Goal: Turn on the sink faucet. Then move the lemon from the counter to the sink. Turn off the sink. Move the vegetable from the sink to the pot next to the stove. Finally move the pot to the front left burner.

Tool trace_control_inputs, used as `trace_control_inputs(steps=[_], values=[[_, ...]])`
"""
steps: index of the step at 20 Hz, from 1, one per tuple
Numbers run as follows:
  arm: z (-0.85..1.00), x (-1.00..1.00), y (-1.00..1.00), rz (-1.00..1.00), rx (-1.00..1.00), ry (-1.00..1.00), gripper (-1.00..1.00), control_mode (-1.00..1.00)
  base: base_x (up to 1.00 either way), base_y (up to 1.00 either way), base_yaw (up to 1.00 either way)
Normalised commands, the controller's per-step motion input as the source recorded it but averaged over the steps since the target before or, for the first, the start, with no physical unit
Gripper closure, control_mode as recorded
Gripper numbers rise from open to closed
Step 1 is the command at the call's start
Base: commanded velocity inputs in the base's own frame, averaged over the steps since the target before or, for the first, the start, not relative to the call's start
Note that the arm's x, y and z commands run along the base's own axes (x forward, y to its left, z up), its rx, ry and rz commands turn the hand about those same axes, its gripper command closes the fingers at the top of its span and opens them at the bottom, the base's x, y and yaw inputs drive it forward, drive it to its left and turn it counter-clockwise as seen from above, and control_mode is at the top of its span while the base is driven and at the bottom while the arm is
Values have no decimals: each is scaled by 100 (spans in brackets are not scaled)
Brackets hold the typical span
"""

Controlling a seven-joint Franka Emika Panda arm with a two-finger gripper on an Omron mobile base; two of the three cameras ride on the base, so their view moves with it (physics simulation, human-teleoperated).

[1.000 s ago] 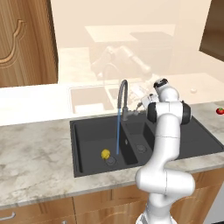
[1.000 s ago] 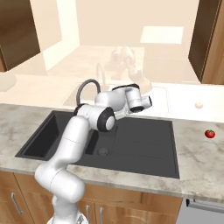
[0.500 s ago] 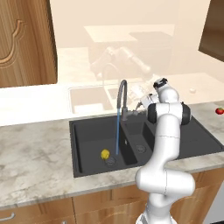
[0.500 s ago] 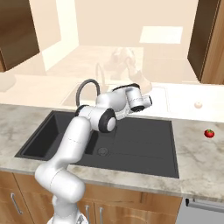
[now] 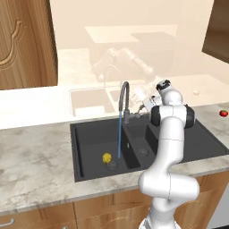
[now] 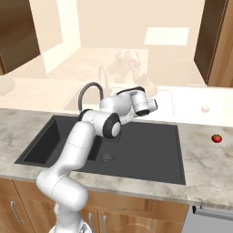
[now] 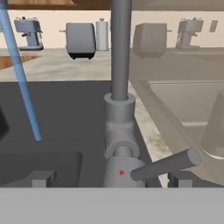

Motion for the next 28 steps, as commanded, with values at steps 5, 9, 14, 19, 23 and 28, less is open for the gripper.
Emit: trace_control_inputs(steps=[5,9,14,19,23,28], values=[[5,0,67,0,0,1,-100,-100,0,0,0],[15,0,63,0,0,0,-100,-100,0,0,0],[14,0,63,0,0,0,-100,-100,0,0,0],[13,-2,62,0,0,0,-100,-100,0,0,0],[5,-1,62,0,0,0,-100,-100,0,0,0],[0,-5,12,0,0,0,-100,-100,0,0,0]])
